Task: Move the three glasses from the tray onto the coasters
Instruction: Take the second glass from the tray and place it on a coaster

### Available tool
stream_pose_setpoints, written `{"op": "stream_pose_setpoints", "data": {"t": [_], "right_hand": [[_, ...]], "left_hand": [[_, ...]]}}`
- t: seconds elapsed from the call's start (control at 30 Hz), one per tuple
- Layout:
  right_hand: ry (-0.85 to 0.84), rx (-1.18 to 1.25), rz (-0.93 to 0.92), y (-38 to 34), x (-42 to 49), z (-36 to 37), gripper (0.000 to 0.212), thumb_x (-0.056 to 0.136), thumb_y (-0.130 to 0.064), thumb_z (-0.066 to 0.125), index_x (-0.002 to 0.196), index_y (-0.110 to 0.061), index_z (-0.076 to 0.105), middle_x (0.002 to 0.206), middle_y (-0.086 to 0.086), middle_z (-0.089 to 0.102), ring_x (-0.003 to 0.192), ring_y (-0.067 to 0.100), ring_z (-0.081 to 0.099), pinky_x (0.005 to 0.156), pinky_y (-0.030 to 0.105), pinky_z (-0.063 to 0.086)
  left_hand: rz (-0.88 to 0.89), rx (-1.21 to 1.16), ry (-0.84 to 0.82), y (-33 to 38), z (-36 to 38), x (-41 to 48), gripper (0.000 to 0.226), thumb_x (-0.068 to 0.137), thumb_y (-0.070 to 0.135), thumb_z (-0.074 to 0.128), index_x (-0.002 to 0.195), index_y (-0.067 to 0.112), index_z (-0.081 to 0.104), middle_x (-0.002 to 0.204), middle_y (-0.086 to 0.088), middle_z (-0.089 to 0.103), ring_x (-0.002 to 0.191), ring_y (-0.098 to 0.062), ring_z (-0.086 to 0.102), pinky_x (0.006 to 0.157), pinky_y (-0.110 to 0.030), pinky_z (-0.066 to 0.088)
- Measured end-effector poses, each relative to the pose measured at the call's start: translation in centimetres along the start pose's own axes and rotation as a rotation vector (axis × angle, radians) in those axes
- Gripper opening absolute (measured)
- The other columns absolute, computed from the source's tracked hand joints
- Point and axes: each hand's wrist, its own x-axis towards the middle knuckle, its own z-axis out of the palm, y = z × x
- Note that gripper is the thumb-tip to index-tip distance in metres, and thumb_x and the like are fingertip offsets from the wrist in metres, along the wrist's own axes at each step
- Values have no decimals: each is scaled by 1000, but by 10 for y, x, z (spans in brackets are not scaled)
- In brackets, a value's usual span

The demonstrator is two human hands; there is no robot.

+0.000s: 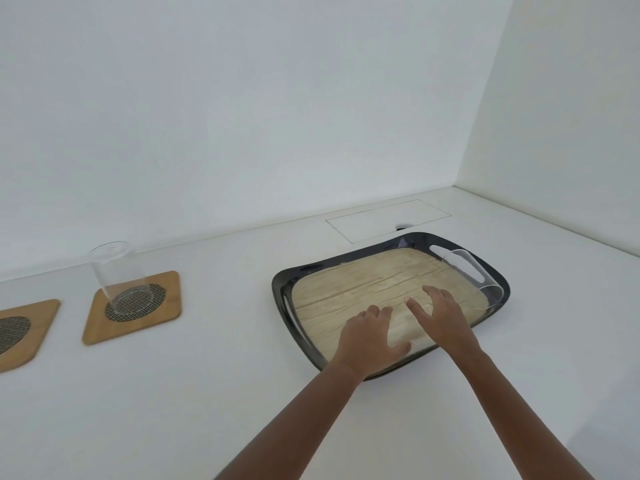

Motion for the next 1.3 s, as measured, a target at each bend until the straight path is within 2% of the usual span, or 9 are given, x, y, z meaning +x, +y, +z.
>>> {"op": "stream_pose_setpoints", "data": {"t": [0.4,0.57,0.63,0.77,0.93,1.03,1.13,1.23,1.3], "right_hand": [[-117,173,153,21,9,-2,51,91,-41,47,128,-7,47,126,19,56,118,29,51,96,37,40],[-130,347,155,19,14,-5,45,90,-39,48,120,-5,54,121,15,61,115,30,55,103,46,41],[-116,475,161,16,16,-6,37,90,-36,50,108,-5,59,118,22,61,113,36,55,103,49,42],[-159,789,163,-1,14,-8,18,91,-33,50,99,-18,55,120,14,58,111,28,56,97,37,44],[-337,1059,128,-25,14,-4,27,88,-36,50,107,-19,56,118,12,58,103,21,60,94,34,45],[-486,1220,130,-44,12,4,55,72,-44,62,116,-13,50,105,9,66,90,18,69,80,36,56],[-690,1341,75,-66,6,13,65,57,-47,80,104,-9,57,91,9,73,84,25,71,69,43,60],[-760,1339,81,-87,1,27,68,55,-46,81,104,-7,55,106,11,69,92,29,66,86,50,52],[-758,1313,109,-99,-1,38,57,65,-41,73,106,-7,53,119,15,60,99,30,61,98,54,41]], "left_hand": [[-112,-35,-225,12,-2,30,70,78,54,60,128,9,40,121,-11,60,109,-28,57,88,-36,44],[-198,-347,-161,-2,3,26,72,76,53,64,130,11,42,120,-9,62,107,-24,59,84,-31,43],[-226,-486,-117,-7,1,26,69,77,52,65,128,11,44,120,-7,61,103,-22,59,82,-30,43],[-280,-828,-53,-15,-15,25,58,79,47,65,120,8,51,99,-6,63,74,-13,58,73,-27,47],[-271,-1139,-125,-29,-41,14,33,87,42,56,105,15,55,85,-4,64,67,-13,62,61,-18,53],[-249,-1336,-188,-40,-53,1,44,89,44,47,118,11,54,96,-11,65,74,-17,63,67,-21,55],[-221,-1481,-226,-53,-61,-13,59,86,48,43,128,7,49,107,-17,60,75,-18,64,66,-22,57],[-228,-1563,-240,-69,-69,-27,63,83,56,47,126,10,51,100,-12,63,74,-16,65,69,-23,56],[-257,-1603,-251,-82,-75,-36,62,78,58,47,120,13,55,99,-10,63,75,-16,64,75,-26,52]]}}
